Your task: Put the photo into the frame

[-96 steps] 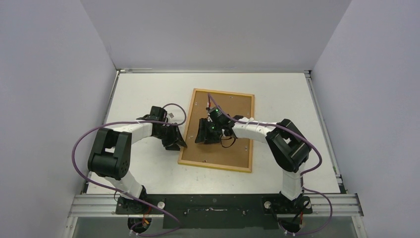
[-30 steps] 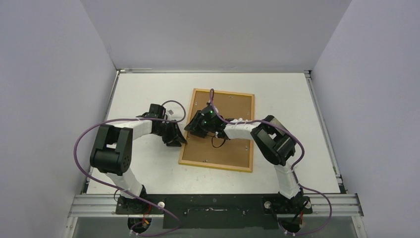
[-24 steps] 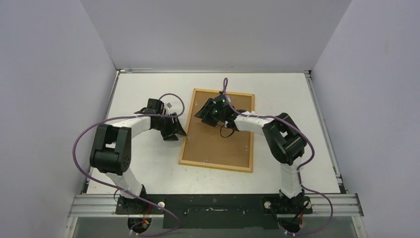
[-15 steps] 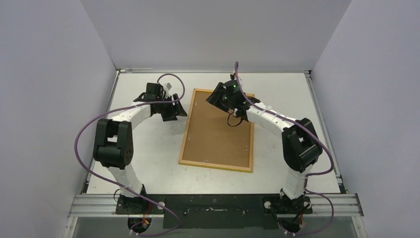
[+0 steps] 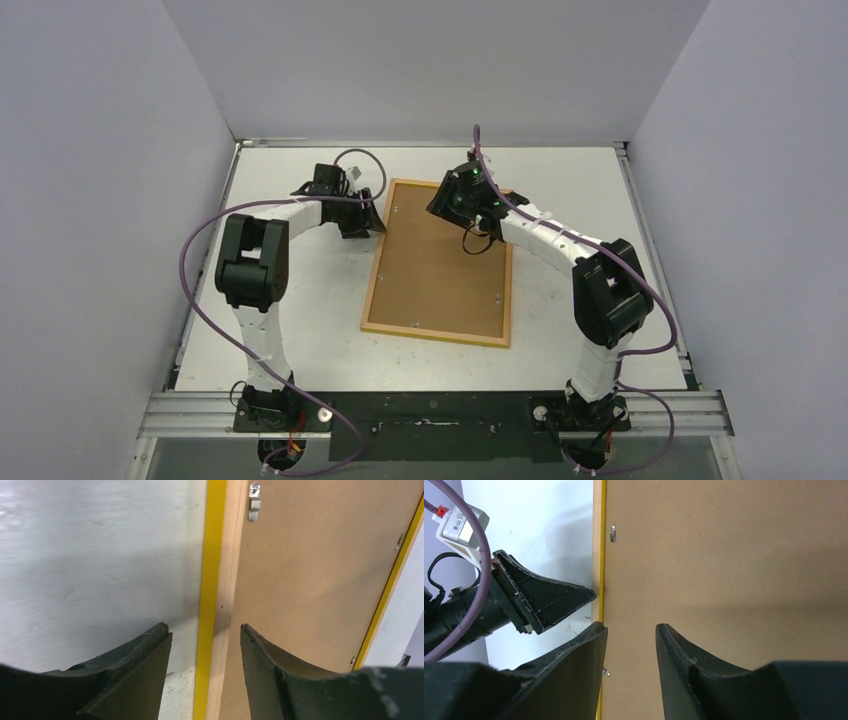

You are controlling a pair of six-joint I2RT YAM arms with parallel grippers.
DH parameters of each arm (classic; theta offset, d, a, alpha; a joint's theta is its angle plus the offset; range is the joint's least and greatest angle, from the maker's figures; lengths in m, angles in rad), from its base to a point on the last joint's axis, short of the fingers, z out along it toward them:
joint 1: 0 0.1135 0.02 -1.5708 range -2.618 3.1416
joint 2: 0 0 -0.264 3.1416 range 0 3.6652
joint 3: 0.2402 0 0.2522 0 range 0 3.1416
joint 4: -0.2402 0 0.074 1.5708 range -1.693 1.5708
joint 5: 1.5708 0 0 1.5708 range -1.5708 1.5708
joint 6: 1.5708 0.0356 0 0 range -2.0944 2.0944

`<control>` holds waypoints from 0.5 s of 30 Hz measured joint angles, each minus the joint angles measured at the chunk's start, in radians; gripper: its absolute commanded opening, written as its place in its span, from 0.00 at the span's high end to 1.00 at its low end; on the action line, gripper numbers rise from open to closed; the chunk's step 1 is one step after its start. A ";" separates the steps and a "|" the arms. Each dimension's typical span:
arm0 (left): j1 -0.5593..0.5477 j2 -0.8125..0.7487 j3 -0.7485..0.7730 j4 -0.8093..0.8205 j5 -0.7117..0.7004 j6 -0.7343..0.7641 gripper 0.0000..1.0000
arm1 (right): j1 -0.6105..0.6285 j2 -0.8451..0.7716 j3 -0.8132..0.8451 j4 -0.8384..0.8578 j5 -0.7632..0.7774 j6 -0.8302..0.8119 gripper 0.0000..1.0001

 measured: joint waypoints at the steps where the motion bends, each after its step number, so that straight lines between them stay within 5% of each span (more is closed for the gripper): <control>1: -0.007 0.006 0.001 0.004 0.005 0.001 0.59 | -0.001 0.000 0.000 -0.004 0.000 0.001 0.60; 7: -0.047 0.012 -0.026 0.034 0.011 0.005 0.86 | -0.005 0.003 0.000 -0.013 0.000 0.007 0.62; 15: -0.072 -0.022 -0.103 0.116 0.024 -0.007 0.90 | -0.011 0.083 0.033 -0.035 -0.051 0.011 0.62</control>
